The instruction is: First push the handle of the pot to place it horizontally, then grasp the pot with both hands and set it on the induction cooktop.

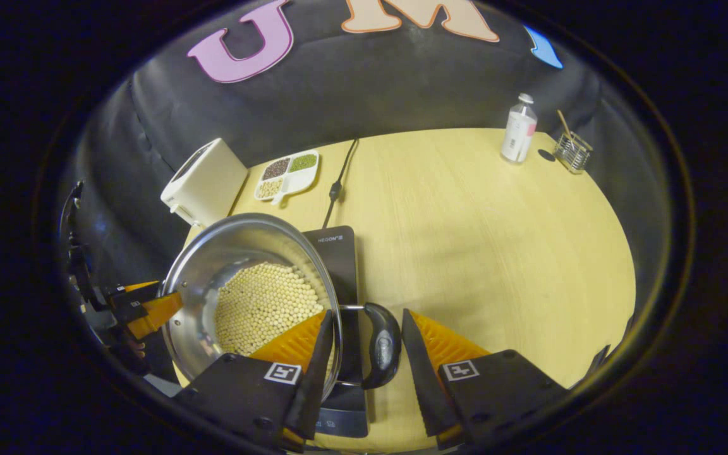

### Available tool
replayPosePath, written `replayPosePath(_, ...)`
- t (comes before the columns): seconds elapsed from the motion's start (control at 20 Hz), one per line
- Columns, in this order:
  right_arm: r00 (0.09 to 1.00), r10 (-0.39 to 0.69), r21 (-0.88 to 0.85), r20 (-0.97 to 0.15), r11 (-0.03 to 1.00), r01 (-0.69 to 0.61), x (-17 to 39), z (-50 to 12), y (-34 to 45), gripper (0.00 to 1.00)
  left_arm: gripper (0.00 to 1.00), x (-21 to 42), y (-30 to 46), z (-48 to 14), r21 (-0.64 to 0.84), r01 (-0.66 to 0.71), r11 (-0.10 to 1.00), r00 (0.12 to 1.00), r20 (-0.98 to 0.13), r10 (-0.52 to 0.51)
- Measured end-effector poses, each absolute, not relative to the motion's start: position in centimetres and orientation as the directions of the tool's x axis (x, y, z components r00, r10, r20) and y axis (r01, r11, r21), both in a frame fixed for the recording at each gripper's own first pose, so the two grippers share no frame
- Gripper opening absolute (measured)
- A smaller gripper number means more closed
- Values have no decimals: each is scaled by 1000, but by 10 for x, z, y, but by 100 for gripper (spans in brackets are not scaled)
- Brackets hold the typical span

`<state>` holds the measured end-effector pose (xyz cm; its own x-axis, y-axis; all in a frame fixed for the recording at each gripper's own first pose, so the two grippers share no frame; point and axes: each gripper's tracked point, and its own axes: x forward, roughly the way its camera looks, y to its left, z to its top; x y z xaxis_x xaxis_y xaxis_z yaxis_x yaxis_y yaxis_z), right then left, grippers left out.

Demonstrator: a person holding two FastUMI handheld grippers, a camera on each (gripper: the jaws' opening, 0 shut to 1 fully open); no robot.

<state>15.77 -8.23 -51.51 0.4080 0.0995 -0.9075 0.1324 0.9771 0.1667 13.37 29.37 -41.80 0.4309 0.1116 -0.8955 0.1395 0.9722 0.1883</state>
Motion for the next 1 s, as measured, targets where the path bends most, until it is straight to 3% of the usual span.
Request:
replayPosePath(0.05,414,101,170,-905,977,132,158,-512,-84,66,80,136,293,-412,198,142,970,446,-887,116)
replayPosePath(0.1,421,103,173,-901,976,132,158,-510,-84,58,81,139,297,-407,217,135,967,465,-876,132)
replayPosePath(0.15,428,104,176,-898,975,132,159,-507,-86,66,81,141,300,-404,231,131,964,479,-866,142)
replayPosePath(0.25,448,107,185,-887,973,135,160,-500,-88,66,81,140,297,-396,245,133,960,494,-856,150)
replayPosePath(0.3,457,106,187,-883,973,136,160,-497,-91,58,81,140,294,-393,246,139,959,501,-853,146)
replayPosePath(0.35,459,107,189,-882,972,137,159,-494,-93,57,81,140,291,-389,245,142,959,508,-850,141)
replayPosePath(0.7,510,97,195,-855,970,142,151,-465,-123,57,81,133,237,-367,148,142,979,548,-835,47)
replayPosePath(1.0,580,93,189,-810,976,108,140,-440,-177,57,81,125,180,-335,127,111,986,612,-790,33)
